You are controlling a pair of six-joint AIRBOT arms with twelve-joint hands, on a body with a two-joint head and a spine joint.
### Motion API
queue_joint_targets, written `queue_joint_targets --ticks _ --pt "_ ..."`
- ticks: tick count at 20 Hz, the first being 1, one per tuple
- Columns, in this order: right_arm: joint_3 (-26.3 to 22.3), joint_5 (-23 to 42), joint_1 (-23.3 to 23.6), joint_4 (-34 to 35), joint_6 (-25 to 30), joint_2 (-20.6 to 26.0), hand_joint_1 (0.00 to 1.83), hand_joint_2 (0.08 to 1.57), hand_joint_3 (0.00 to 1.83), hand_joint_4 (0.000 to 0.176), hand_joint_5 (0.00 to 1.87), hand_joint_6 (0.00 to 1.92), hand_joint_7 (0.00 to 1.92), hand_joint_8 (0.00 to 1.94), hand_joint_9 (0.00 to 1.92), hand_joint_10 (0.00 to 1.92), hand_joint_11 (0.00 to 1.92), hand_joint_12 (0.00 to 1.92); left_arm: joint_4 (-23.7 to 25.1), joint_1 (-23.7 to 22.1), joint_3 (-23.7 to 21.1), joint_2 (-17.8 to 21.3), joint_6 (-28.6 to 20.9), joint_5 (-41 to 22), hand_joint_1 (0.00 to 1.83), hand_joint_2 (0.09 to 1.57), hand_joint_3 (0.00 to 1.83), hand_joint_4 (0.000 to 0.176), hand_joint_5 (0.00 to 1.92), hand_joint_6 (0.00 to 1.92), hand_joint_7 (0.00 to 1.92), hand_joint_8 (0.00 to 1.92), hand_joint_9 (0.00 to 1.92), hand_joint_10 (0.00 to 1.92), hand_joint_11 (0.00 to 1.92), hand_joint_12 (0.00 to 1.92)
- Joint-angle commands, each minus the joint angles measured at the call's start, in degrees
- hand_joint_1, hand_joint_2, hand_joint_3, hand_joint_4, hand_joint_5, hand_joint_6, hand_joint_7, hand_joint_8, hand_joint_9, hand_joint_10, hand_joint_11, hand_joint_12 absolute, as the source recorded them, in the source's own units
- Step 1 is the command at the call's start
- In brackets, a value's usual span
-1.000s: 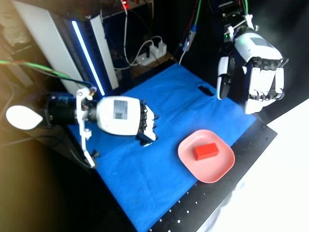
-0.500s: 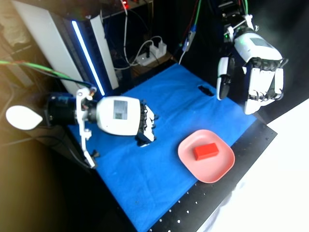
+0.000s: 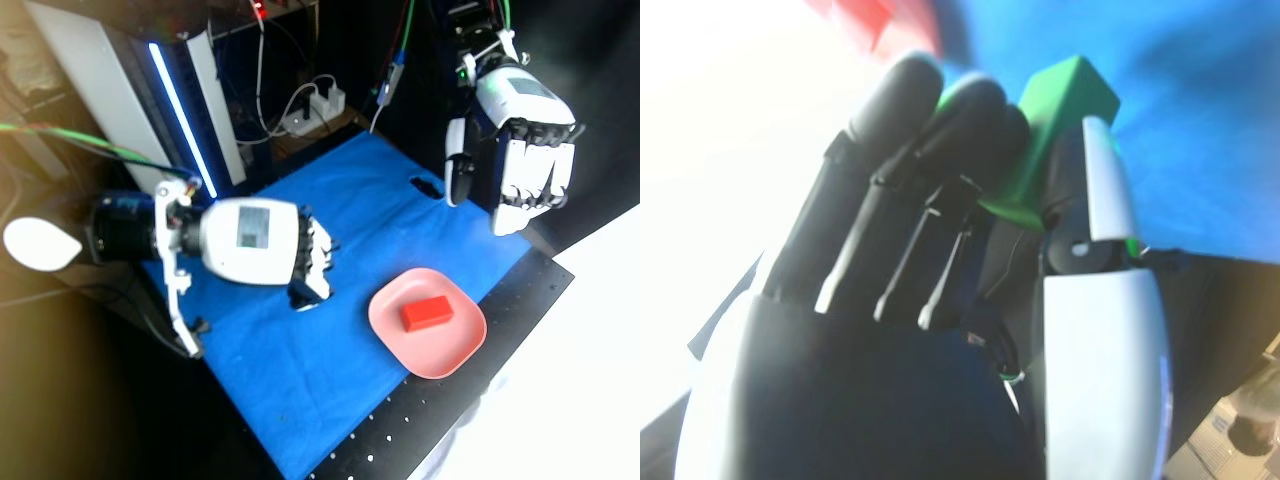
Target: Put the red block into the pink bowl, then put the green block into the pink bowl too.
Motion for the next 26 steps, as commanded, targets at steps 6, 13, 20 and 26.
queue_joint_targets --ticks 6,13,20,26 --pt "2.9 5.8 3.5 2.3 0.0 -0.7 1.29 1.05 0.0 0.0 1.04 0.7 1.23 0.77 1.3 0.77 1.11 1.35 1.6 -0.1 -2.5 1.0 0.1 -9.9 1.1 1.0 0.0 0.0 0.89 0.02 1.0 0.0 1.11 0.02 0.84 1.03" --pt "7.0 5.8 6.2 4.7 -0.1 -2.4 1.2 1.07 0.0 0.0 1.05 0.83 1.23 1.06 1.25 1.33 1.16 1.67 4.7 0.8 -6.5 2.3 1.1 -13.8 1.13 0.98 0.0 0.0 0.84 0.0 0.92 0.0 1.1 0.02 0.76 1.09" --pt "10.5 5.7 7.2 5.5 -0.1 -5.7 1.18 1.06 0.0 0.0 1.09 0.79 1.17 1.29 1.23 1.61 1.21 1.81 4.9 3.4 -8.3 2.9 1.1 -17.2 1.08 1.0 0.01 0.0 0.73 0.0 0.86 0.0 1.06 0.0 0.83 0.88" --pt "14.7 5.5 7.7 7.1 -0.1 -9.2 1.28 1.06 0.0 0.0 1.14 0.47 1.12 1.03 1.08 1.43 0.97 1.8 4.7 5.8 -10.7 4.3 1.8 -21.7 1.0 1.03 0.0 0.0 0.67 0.0 0.76 0.0 0.99 0.0 0.64 1.06"
